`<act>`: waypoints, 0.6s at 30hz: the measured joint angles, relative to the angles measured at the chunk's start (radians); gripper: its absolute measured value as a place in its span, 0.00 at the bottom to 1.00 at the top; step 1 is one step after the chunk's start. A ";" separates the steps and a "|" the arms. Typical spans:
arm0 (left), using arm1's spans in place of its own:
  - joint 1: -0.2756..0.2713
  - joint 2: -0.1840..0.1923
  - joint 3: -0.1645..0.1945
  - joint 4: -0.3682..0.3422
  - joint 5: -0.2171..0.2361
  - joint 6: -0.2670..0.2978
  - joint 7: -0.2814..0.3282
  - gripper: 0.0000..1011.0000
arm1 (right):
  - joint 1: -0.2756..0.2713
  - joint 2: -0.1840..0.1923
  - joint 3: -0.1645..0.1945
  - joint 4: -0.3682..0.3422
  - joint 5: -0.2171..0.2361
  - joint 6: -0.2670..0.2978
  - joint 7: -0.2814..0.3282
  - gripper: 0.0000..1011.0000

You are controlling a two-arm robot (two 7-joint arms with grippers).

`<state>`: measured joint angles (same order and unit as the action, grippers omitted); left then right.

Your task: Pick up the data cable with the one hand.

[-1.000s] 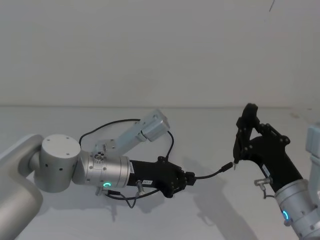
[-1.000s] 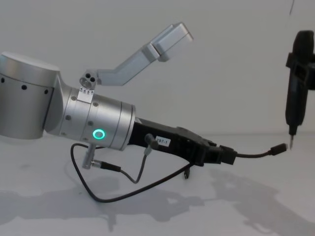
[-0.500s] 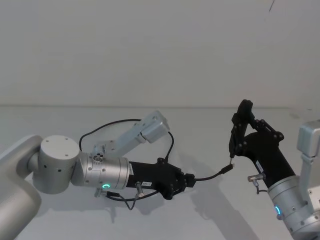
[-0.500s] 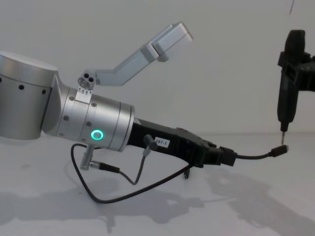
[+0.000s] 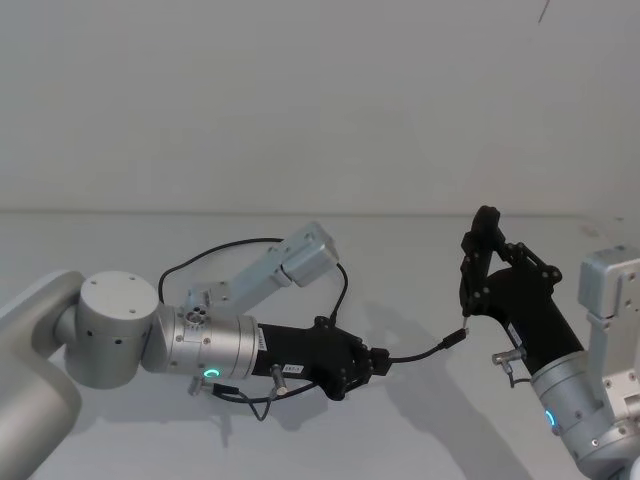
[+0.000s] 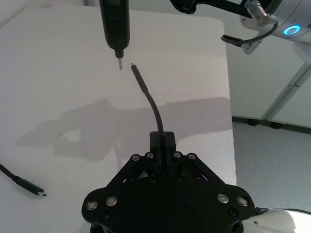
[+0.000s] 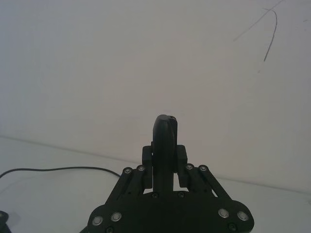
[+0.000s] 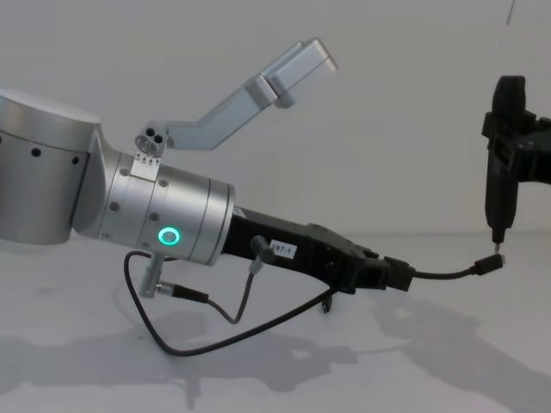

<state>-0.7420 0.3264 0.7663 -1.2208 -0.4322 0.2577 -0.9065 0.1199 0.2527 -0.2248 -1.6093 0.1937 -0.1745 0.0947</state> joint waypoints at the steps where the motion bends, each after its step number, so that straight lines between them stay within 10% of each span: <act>1: 0.000 0.000 0.000 0.000 0.000 0.000 0.000 0.04 | 0.003 0.000 0.001 0.005 -0.002 -0.002 0.002 0.28; 18: 0.001 0.001 0.000 -0.002 0.000 0.001 0.000 0.04 | 0.003 0.003 0.028 -0.010 0.017 0.021 0.038 0.28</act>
<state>-0.7409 0.3278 0.7663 -1.2230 -0.4324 0.2584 -0.9065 0.1231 0.2557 -0.1969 -1.6198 0.2109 -0.1537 0.1331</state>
